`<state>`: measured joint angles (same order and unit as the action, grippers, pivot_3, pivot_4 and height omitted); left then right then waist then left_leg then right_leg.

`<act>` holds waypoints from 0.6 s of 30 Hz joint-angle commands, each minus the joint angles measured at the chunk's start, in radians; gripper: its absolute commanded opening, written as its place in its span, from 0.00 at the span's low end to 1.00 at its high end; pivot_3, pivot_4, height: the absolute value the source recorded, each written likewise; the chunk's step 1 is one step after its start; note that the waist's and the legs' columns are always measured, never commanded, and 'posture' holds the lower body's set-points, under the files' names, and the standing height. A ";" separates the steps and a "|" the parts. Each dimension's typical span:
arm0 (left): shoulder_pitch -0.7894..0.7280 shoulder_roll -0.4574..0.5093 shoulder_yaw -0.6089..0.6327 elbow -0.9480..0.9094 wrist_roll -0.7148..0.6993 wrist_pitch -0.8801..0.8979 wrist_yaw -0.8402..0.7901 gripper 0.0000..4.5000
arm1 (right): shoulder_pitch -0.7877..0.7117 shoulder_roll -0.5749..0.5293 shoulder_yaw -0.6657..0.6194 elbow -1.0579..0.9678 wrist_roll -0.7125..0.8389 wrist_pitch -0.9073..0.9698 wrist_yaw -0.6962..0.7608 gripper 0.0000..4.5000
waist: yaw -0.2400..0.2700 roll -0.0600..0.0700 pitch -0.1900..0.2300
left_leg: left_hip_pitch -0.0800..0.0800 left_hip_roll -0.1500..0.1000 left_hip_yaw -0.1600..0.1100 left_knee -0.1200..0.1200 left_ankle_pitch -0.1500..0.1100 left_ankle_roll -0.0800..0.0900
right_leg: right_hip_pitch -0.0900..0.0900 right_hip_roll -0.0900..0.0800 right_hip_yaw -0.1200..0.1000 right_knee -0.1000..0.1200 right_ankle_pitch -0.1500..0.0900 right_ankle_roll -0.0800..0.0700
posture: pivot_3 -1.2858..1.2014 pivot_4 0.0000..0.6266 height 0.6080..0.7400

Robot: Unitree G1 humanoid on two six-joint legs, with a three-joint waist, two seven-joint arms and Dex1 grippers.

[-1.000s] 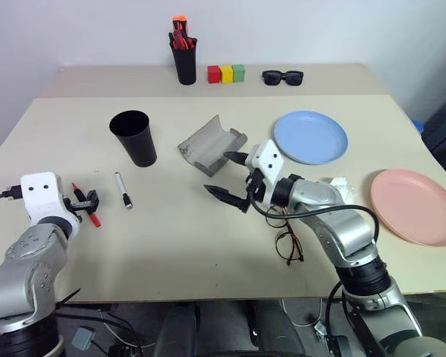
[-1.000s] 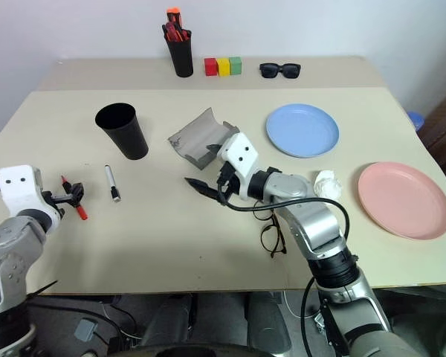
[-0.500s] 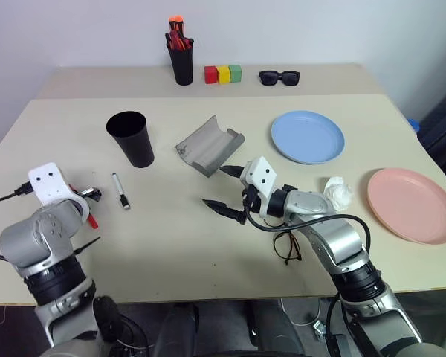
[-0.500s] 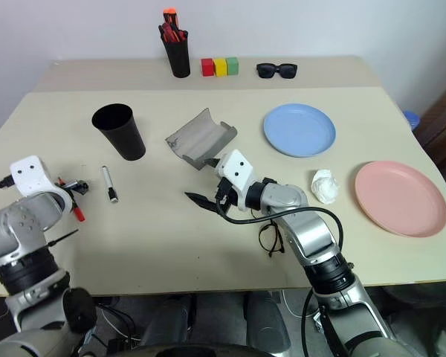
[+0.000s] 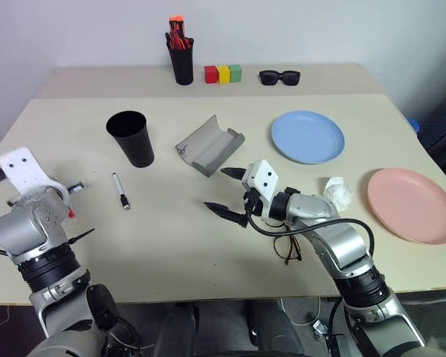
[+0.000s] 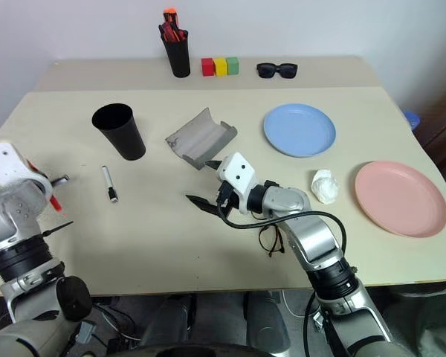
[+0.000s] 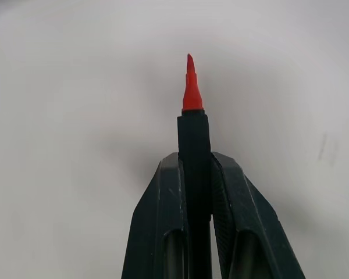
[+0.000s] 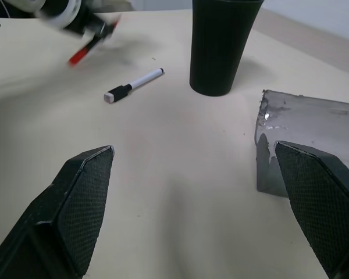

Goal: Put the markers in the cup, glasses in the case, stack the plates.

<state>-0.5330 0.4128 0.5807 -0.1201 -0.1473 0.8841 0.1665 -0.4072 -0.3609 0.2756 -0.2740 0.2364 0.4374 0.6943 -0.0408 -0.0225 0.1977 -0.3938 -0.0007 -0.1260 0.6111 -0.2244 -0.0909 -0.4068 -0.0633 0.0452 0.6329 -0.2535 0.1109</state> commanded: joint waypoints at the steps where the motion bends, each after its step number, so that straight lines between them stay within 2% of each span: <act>1: -0.088 0.041 -0.079 -0.129 -0.030 -0.269 -0.119 0.01 | -0.059 0.026 -0.025 -0.018 0.000 -0.016 -0.020 1.00 | 0.009 0.000 0.000 | -0.001 0.000 0.000 0.000 0.000 0.000 | 0.000 -0.001 0.000 0.000 0.000 0.000 | 0.52 0.24 1.00; 6: -0.224 0.066 -0.223 -0.041 -0.009 -0.436 -0.221 0.01 | -0.169 0.149 -0.114 0.063 0.007 -0.056 -0.159 1.00 | 0.009 0.000 0.000 | 0.000 0.000 0.001 0.000 0.000 0.000 | 0.001 0.000 0.000 -0.002 0.000 0.000 | 0.52 0.24 1.00; 11: -0.289 0.058 -0.390 0.150 0.095 -0.619 -0.269 0.01 | -0.208 0.191 -0.132 0.083 0.016 -0.058 -0.178 1.00 | 0.003 0.001 0.000 | 0.000 0.000 0.001 0.000 0.000 0.000 | 0.001 0.000 0.000 -0.002 0.001 0.001 | 0.52 0.24 1.00; 14: -0.289 0.052 -0.417 0.247 0.119 -0.709 -0.273 0.01 | -0.200 0.195 -0.123 0.069 0.018 -0.063 -0.169 1.00 | -0.004 0.001 0.000 | -0.001 0.000 0.001 0.000 0.000 0.000 | 0.000 0.000 0.000 -0.001 0.001 0.002 | 0.52 0.24 1.00; 18: -0.261 0.019 -0.394 0.331 0.086 -0.776 -0.272 0.01 | -0.182 0.195 -0.107 0.043 0.013 -0.056 -0.166 1.00 | -0.005 0.001 0.000 | -0.001 0.000 0.001 -0.001 0.000 0.000 | -0.002 0.000 0.001 0.001 0.001 0.002 | 0.52 0.24 1.00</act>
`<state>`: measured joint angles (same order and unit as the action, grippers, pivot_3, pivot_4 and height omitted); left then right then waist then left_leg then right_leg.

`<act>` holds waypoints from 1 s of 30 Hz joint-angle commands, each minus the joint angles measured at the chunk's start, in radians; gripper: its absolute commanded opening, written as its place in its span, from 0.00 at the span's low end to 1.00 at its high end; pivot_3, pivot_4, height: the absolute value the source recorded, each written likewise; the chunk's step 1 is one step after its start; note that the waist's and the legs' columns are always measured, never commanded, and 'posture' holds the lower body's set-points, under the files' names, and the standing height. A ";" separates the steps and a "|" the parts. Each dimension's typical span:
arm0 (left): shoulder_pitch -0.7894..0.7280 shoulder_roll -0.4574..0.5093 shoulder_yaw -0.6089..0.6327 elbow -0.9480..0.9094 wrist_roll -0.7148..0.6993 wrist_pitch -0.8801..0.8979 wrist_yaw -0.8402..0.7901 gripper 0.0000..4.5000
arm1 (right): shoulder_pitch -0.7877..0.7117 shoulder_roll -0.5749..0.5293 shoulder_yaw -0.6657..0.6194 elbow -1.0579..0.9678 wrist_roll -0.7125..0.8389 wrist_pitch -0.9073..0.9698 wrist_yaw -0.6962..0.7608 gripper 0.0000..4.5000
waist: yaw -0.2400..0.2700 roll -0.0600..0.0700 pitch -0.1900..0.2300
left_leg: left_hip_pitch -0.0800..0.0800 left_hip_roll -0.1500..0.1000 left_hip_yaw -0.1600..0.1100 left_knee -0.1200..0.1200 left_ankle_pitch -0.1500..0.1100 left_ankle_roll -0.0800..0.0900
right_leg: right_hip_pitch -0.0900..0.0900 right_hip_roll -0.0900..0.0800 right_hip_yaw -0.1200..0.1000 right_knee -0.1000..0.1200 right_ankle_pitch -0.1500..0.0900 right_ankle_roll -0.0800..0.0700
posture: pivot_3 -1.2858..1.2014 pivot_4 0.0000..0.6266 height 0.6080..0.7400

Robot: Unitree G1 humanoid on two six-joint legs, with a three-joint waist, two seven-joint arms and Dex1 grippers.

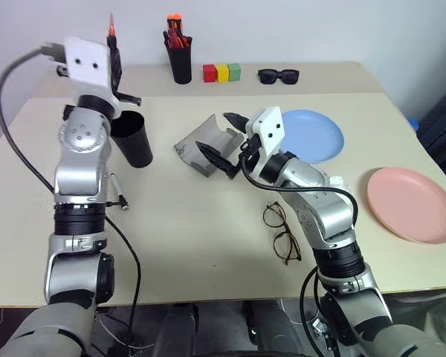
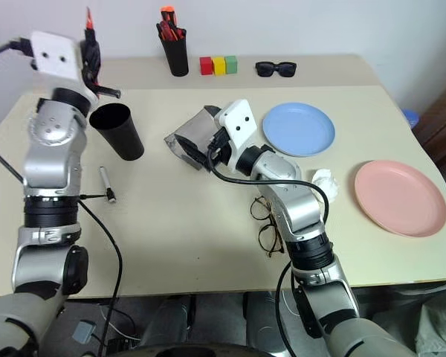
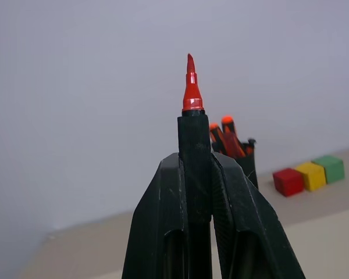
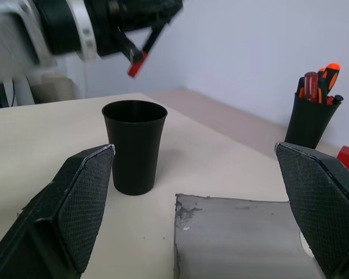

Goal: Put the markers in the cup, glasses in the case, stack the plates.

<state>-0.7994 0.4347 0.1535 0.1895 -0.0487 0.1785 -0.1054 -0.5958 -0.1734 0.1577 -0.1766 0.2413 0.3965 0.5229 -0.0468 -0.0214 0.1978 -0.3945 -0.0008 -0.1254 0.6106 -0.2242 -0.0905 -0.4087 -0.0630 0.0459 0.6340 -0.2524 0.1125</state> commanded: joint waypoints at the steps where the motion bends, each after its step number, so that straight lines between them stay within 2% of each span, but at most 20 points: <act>1: 0.011 -0.008 0.034 0.030 -0.016 -0.080 -0.002 0.01 | 0.010 0.006 0.014 -0.057 0.006 -0.016 0.005 1.00 | 0.001 0.000 0.000 | 0.000 0.000 0.000 0.000 0.000 0.000 | 0.000 0.000 0.000 0.000 0.000 0.000 | 0.52 0.24 1.00; 12: 0.078 -0.059 0.055 0.069 -0.029 -0.126 0.021 0.01 | 0.023 0.010 0.033 -0.069 0.013 -0.015 0.014 1.00 | 0.004 0.000 0.000 | 0.000 0.000 0.000 0.001 0.000 0.000 | 0.001 0.000 0.000 0.000 0.000 0.000 | 0.52 0.24 1.00; 14: 0.085 -0.062 0.048 0.066 -0.020 -0.133 0.026 0.24 | 0.022 0.011 0.035 -0.066 0.016 -0.016 0.020 1.00 | 0.004 0.000 0.000 | 0.000 0.000 0.000 0.001 0.000 0.000 | 0.001 0.000 0.000 0.000 0.000 0.000 | 0.52 0.24 1.00; 15: 0.087 -0.062 0.045 0.065 -0.016 -0.136 0.029 0.30 | 0.022 0.012 0.036 -0.066 0.016 -0.016 0.022 1.00 | 0.004 0.000 0.000 | 0.000 0.000 0.000 0.001 0.000 0.000 | 0.001 0.000 0.000 0.000 0.000 0.000 | 0.52 0.24 1.00; 17: 0.088 -0.064 0.043 0.065 -0.013 -0.136 0.033 0.56 | 0.022 0.013 0.037 -0.065 0.016 -0.015 0.024 1.00 | 0.003 0.000 0.000 | 0.000 0.000 0.000 0.001 0.000 0.000 | 0.001 0.000 0.000 0.000 0.000 0.000 | 0.52 0.24 1.00; 18: 0.089 -0.069 0.047 0.061 -0.018 -0.136 0.038 0.65 | 0.023 0.014 0.040 -0.066 0.016 -0.014 0.026 1.00 | 0.003 0.000 0.000 | 0.000 0.000 0.000 0.001 0.000 0.000 | 0.001 0.000 0.000 0.000 0.000 0.000 | 0.52 0.24 1.00; 25: 0.090 -0.089 0.171 -0.058 -0.069 -0.125 0.168 0.65 | 0.031 0.013 0.047 -0.075 0.017 -0.008 0.032 1.00 | 0.001 0.000 0.000 | 0.000 0.000 0.000 0.001 0.000 0.000 | 0.001 0.000 0.000 0.000 0.000 0.000 | 0.52 0.24 1.00; 30: 0.191 -0.100 0.357 -0.300 -0.052 0.089 0.397 0.65 | 0.044 0.002 0.042 -0.083 0.017 -0.004 0.037 1.00 | 0.000 0.000 0.000 | 0.001 0.000 0.000 0.000 0.000 0.000 | 0.001 0.000 0.001 0.000 0.000 0.000 | 0.52 0.24 1.00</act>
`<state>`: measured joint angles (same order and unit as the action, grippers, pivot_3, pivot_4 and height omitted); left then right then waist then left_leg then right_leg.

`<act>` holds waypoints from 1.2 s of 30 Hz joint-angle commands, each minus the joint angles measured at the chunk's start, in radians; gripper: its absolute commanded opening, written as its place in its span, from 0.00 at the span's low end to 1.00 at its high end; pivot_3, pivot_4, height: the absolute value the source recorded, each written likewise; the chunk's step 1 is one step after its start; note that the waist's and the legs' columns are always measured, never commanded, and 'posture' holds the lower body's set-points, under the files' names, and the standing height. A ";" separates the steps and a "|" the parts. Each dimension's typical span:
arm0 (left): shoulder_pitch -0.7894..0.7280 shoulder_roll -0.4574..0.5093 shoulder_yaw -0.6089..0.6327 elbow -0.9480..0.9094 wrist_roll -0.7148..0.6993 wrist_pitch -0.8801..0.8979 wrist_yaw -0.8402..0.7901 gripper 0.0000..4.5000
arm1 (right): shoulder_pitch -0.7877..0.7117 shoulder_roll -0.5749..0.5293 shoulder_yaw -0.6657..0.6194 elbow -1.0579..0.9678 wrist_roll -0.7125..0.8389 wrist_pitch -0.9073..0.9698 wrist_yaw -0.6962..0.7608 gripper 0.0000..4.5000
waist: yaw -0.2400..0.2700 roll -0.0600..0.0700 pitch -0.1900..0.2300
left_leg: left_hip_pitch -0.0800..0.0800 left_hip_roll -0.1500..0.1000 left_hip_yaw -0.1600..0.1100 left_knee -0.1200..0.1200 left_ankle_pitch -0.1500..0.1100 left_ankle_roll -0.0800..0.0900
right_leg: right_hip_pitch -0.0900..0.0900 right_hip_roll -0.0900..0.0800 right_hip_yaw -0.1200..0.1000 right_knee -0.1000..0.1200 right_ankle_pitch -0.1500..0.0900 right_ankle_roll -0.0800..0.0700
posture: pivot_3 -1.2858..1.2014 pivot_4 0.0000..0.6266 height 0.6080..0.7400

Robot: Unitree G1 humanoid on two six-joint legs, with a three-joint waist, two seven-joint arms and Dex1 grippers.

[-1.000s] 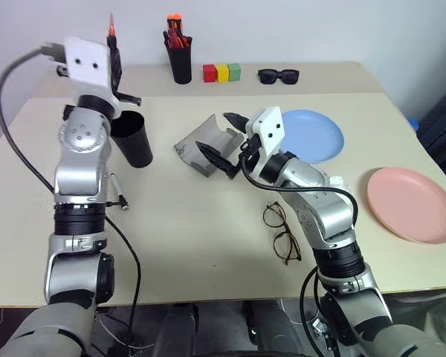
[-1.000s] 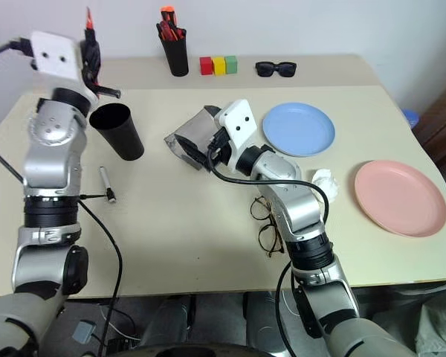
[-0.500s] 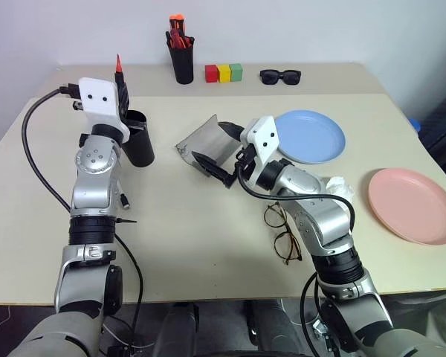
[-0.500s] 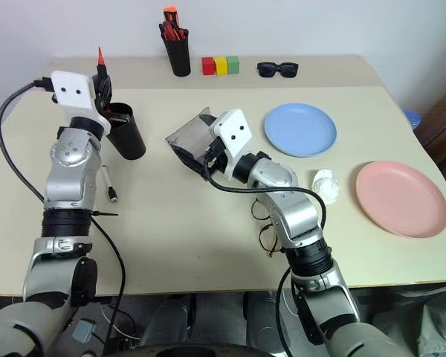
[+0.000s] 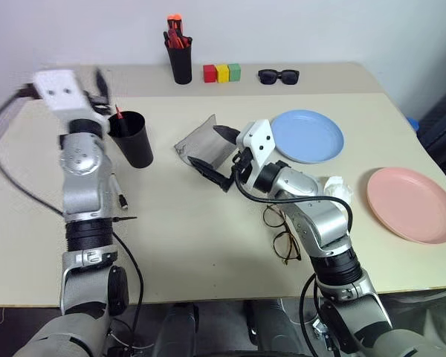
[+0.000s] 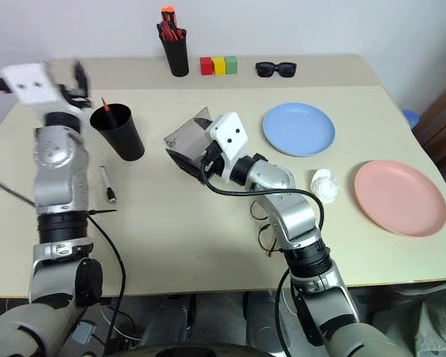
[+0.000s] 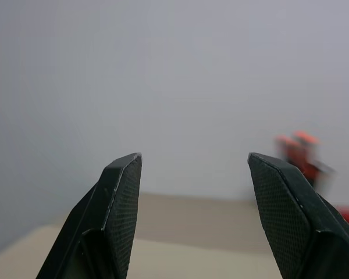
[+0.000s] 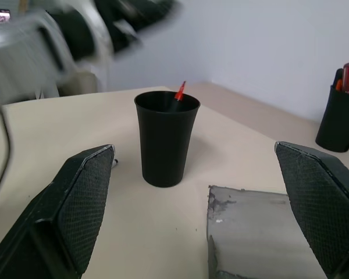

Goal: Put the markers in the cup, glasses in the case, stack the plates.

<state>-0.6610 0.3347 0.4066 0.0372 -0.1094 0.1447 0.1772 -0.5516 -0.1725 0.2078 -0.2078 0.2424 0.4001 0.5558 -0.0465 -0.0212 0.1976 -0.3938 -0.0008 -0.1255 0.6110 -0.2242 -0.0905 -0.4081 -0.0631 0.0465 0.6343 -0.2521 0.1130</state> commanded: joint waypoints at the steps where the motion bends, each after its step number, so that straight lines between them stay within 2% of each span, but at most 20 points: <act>1: 0.087 -0.003 0.126 -0.190 0.012 0.196 0.139 0.65 | 0.001 -0.001 -0.008 -0.052 0.016 -0.008 0.006 1.00 | -0.001 0.000 0.000 | 0.000 0.000 0.000 0.000 0.000 0.000 | 0.000 0.000 0.000 0.000 0.000 0.000 | 0.52 0.24 1.00; 5: 0.207 -0.039 0.134 -0.315 -0.038 0.429 0.130 0.65 | -0.002 -0.002 -0.006 -0.045 0.016 -0.011 0.014 1.00 | 0.009 0.000 0.000 | 0.001 0.000 0.000 0.001 0.000 0.000 | 0.002 0.000 0.000 0.000 0.000 0.000 | 0.52 0.24 1.00; 9: 0.302 -0.089 0.044 -0.391 -0.086 0.687 0.072 0.65 | -0.015 0.005 -0.001 -0.026 0.014 -0.019 0.024 1.00 | 0.014 -0.001 -0.001 | 0.001 -0.001 0.000 0.003 0.000 0.000 | 0.004 0.000 0.000 -0.002 0.000 0.001 | 0.52 0.24 1.00; 14: 0.225 -0.159 0.037 -0.376 -0.071 1.001 0.150 0.65 | -0.020 0.011 0.002 -0.018 0.011 -0.021 0.033 1.00 | 0.004 -0.001 -0.001 | 0.001 0.000 -0.001 0.002 0.000 0.000 | 0.004 0.000 -0.001 -0.001 0.000 0.001 | 0.52 0.24 1.00; 20: 0.113 -0.199 0.081 -0.289 -0.062 1.150 0.169 0.65 | -0.001 0.013 0.013 -0.034 0.007 -0.016 0.032 1.00 | 0.001 -0.001 -0.001 | 0.002 0.000 -0.001 0.000 0.000 0.000 | 0.002 0.001 0.000 -0.001 0.000 0.001 | 0.52 0.24 1.00; 23: 0.088 -0.203 0.103 -0.270 -0.041 1.181 0.182 0.46 | 0.007 0.010 0.021 -0.037 0.001 -0.020 0.032 1.00 | 0.002 -0.001 -0.001 | 0.001 0.000 -0.001 0.001 0.000 0.000 | 0.003 0.000 0.000 -0.001 0.000 0.001 | 0.52 0.24 1.00; 27: 0.087 -0.192 0.094 -0.258 -0.015 1.190 0.176 0.01 | 0.010 0.013 0.021 -0.039 0.001 -0.019 0.024 1.00 | 0.001 -0.001 -0.001 | 0.001 0.000 -0.001 0.000 0.000 0.000 | 0.002 0.000 0.000 -0.001 0.000 0.001 | 0.52 0.24 1.00; 29: 0.089 -0.187 0.086 -0.251 -0.007 1.182 0.167 0.00 | 0.012 0.014 0.023 -0.040 0.000 -0.019 0.021 1.00 | 0.001 -0.001 -0.001 | 0.001 0.000 -0.001 0.000 0.000 0.000 | 0.002 0.000 0.000 -0.001 0.000 0.001 | 0.52 0.24 1.00; 32: 0.072 -0.176 0.099 -0.243 0.019 1.079 0.189 0.00 | 0.015 0.014 0.024 -0.042 0.000 -0.019 0.018 1.00 | 0.002 -0.001 -0.001 | 0.001 0.000 -0.001 0.000 0.000 0.000 | 0.002 0.000 0.000 -0.001 0.000 0.001 | 0.52 0.24 1.00; 36: 0.047 -0.044 0.047 -0.265 0.109 0.625 0.180 0.00 | 0.013 0.015 0.022 -0.043 0.001 -0.021 0.017 1.00 | 0.001 -0.001 0.000 | 0.000 0.000 -0.001 0.000 0.000 -0.001 | 0.000 0.001 0.000 -0.001 0.001 0.000 | 0.52 0.24 1.00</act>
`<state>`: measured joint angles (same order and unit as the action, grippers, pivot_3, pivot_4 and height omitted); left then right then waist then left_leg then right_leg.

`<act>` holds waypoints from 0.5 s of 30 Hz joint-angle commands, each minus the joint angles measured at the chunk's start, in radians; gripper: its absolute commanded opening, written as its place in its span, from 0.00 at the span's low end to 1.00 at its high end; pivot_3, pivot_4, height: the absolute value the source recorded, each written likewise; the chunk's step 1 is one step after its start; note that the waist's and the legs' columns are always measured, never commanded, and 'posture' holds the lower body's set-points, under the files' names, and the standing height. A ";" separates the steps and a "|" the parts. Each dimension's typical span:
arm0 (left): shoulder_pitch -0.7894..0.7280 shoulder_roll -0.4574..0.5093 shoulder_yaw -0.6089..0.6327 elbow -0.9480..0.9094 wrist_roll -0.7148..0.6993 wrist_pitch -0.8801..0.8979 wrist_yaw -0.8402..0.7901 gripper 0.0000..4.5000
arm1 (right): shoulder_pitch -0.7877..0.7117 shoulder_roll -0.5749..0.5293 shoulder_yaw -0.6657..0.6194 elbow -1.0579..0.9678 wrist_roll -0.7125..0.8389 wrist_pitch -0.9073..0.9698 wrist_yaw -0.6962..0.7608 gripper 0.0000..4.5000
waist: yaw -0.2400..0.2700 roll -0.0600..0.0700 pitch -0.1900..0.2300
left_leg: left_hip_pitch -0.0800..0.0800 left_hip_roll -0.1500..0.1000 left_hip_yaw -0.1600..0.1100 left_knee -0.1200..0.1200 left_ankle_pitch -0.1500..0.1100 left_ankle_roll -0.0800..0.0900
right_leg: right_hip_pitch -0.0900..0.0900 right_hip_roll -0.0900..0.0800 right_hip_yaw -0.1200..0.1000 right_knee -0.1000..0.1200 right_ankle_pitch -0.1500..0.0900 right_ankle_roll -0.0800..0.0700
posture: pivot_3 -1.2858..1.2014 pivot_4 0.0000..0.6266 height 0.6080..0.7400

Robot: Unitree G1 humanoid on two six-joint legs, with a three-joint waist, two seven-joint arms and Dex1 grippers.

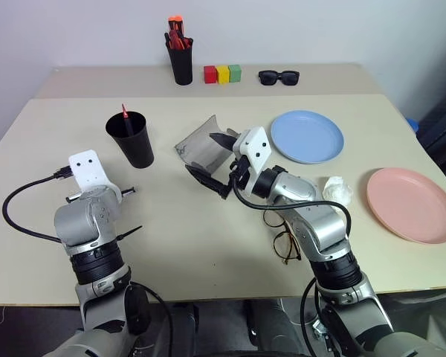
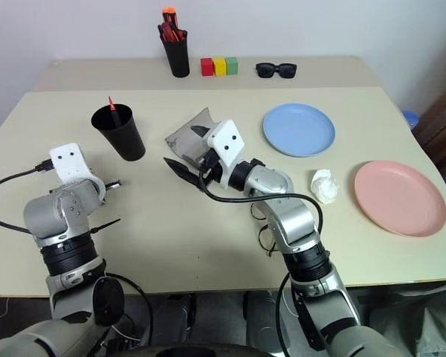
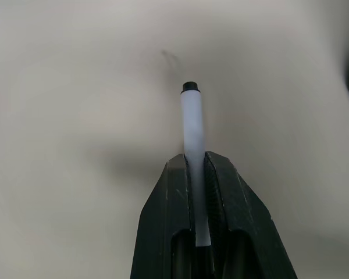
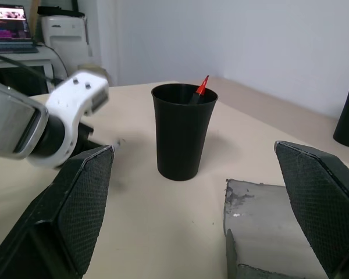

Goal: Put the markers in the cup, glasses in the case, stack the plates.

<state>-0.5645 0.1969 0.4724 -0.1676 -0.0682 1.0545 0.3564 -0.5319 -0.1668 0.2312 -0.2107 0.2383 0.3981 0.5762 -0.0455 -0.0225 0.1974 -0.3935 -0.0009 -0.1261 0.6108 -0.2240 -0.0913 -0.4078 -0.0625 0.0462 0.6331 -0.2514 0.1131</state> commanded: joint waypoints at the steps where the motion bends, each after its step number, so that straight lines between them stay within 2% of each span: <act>1: -0.074 0.116 -0.029 -0.063 0.052 -0.368 -0.038 0.00 | -0.009 0.013 -0.005 -0.039 0.007 -0.022 -0.006 1.00 | 0.003 0.000 0.000 | -0.001 0.000 0.000 0.000 0.000 0.000 | -0.001 0.000 0.000 0.000 0.000 0.000 | 0.52 0.24 1.00; 4: -0.113 0.173 -0.074 -0.059 0.013 -0.577 -0.168 0.00 | -0.024 0.031 -0.029 -0.031 0.021 -0.033 -0.022 1.00 | 0.015 0.000 0.000 | -0.002 0.000 0.000 0.000 0.000 -0.001 | 0.000 -0.001 0.000 -0.002 0.000 0.000 | 0.52 0.24 1.00; 8: -0.180 0.220 -0.181 0.073 0.033 -0.677 -0.286 0.00 | -0.052 0.052 -0.059 0.005 0.020 -0.054 -0.048 1.00 | 0.029 0.000 0.000 | -0.002 -0.001 0.002 0.000 0.000 -0.001 | 0.001 -0.001 0.001 -0.003 0.000 0.000 | 0.52 0.24 1.00; 12: -0.223 0.189 -0.262 0.229 0.053 -0.801 -0.331 0.00 | -0.060 0.057 -0.056 0.019 0.017 -0.068 -0.048 1.00 | 0.026 0.000 0.000 | -0.001 0.000 0.002 0.000 0.000 0.000 | 0.001 -0.001 0.001 -0.003 0.000 0.000 | 0.52 0.24 1.00; 15: -0.233 0.166 -0.277 0.314 0.056 -0.870 -0.328 0.00 | -0.056 0.056 -0.054 0.016 0.014 -0.069 -0.048 1.00 | 0.020 0.000 0.000 | -0.001 0.000 0.002 0.000 0.000 0.000 | 0.000 -0.001 0.001 -0.002 0.000 0.000 | 0.52 0.24 1.00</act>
<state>-0.7632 0.3534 0.1900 0.1402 -0.0282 0.2433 0.0244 -0.5736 -0.1177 0.1866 -0.1717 0.2477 0.3554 0.5330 -0.0256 -0.0221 0.1975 -0.3951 -0.0011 -0.1238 0.6106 -0.2238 -0.0913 -0.4088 -0.0633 0.0469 0.6316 -0.2511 0.1134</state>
